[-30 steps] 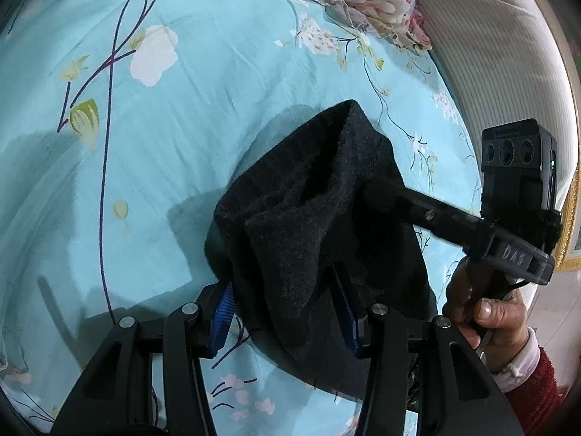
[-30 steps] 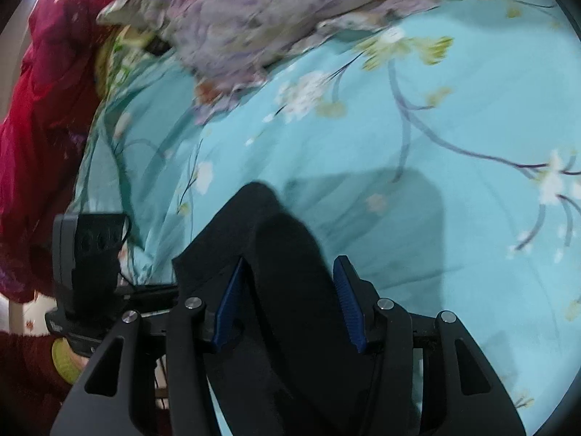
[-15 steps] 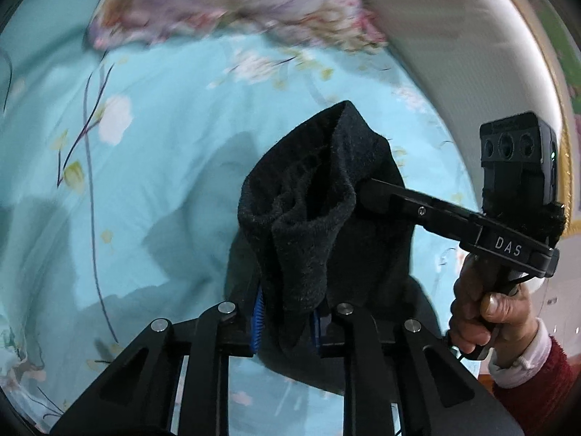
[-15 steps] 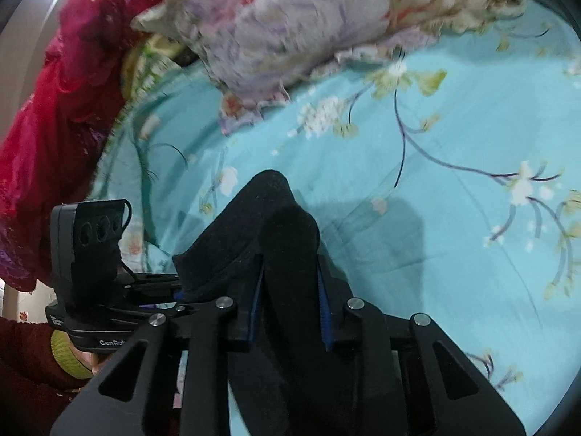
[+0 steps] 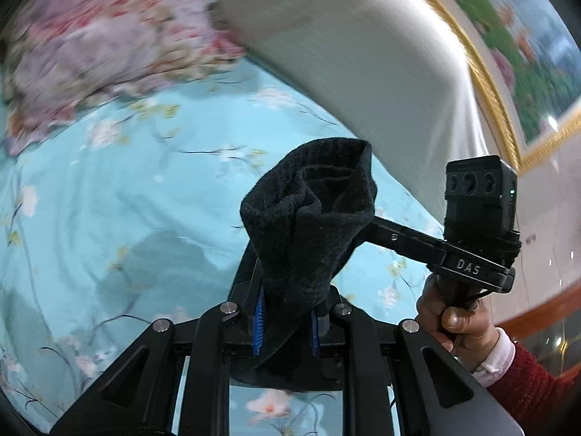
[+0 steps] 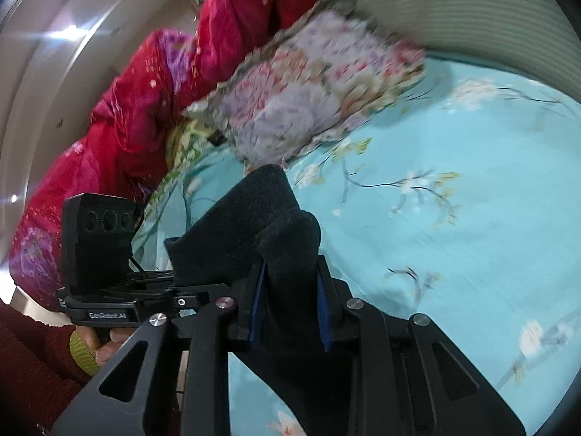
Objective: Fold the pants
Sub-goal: 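Lift the gripped fold edge with both grippers and pull it over the bundle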
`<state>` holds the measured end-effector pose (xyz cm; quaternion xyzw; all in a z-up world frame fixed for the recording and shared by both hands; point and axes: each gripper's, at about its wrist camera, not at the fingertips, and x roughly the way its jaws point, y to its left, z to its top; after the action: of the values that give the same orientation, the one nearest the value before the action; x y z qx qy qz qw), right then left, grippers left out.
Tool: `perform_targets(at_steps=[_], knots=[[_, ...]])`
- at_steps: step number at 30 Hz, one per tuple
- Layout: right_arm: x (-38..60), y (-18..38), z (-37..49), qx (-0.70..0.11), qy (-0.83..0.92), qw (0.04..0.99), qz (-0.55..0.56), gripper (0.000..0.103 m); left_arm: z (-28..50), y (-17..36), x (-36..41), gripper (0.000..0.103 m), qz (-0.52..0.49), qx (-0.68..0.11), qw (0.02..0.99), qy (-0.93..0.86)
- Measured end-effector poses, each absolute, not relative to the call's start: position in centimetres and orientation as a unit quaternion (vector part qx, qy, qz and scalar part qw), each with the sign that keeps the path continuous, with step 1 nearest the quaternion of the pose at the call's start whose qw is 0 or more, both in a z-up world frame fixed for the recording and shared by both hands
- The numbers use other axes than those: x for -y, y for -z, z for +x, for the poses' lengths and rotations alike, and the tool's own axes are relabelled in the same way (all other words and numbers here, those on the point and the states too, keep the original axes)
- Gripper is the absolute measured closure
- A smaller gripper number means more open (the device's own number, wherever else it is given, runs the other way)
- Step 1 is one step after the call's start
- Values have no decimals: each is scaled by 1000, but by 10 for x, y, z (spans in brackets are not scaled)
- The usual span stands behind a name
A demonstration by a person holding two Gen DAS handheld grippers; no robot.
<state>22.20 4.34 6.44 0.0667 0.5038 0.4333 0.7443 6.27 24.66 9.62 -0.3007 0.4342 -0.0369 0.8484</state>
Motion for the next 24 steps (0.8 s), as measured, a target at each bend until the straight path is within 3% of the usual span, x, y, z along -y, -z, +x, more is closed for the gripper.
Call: perform_targets(at_steps=[9, 24], knots=[[50, -67, 178, -480, -384, 779, 128, 77, 74, -101, -163, 86, -250, -454, 849, 99], [157, -29, 126, -471, -304, 803, 202, 81, 85, -63, -44, 85, -139, -512, 832, 163]])
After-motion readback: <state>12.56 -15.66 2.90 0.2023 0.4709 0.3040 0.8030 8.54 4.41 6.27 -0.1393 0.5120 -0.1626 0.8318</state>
